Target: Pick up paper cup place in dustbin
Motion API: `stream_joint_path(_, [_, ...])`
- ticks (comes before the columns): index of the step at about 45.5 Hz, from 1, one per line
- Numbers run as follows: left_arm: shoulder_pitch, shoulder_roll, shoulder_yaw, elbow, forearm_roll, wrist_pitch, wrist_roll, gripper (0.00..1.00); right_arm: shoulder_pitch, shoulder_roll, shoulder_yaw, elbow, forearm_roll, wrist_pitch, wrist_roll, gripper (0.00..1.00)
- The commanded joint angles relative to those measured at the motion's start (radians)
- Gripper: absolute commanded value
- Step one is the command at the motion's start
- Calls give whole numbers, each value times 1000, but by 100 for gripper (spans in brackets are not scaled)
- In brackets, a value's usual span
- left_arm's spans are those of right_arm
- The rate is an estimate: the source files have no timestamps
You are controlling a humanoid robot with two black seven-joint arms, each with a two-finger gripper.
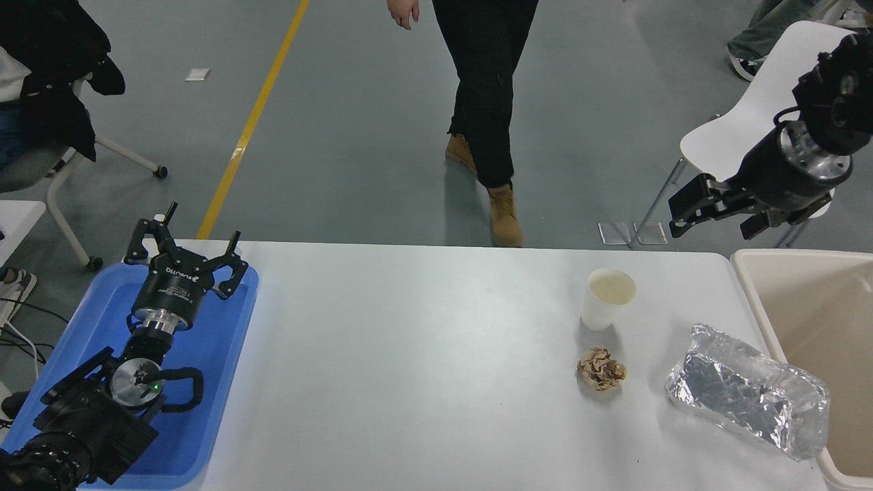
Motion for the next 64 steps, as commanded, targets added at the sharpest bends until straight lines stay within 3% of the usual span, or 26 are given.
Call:
stream_joint_path(1, [0, 0, 0, 0, 0, 0, -1, 100, -206, 56, 25, -151, 78, -96, -4, 99])
stream_joint_path(25, [0, 0, 0, 0, 0, 0, -1, 100, -584, 161, 116, -550, 109, -107, -4, 99])
stream_joint_path(44, [0, 0, 0, 0, 0, 0, -1, 100, -691, 170, 139, -590, 112, -204, -13, 97])
stream_joint_path(55, [0, 0, 0, 0, 0, 0, -1, 100, -730, 170, 157, -590, 114, -279, -21, 85])
stream_joint_path(64, [0, 0, 0, 0, 0, 0, -1, 100, -754, 168, 177, -590, 114, -303, -21, 65])
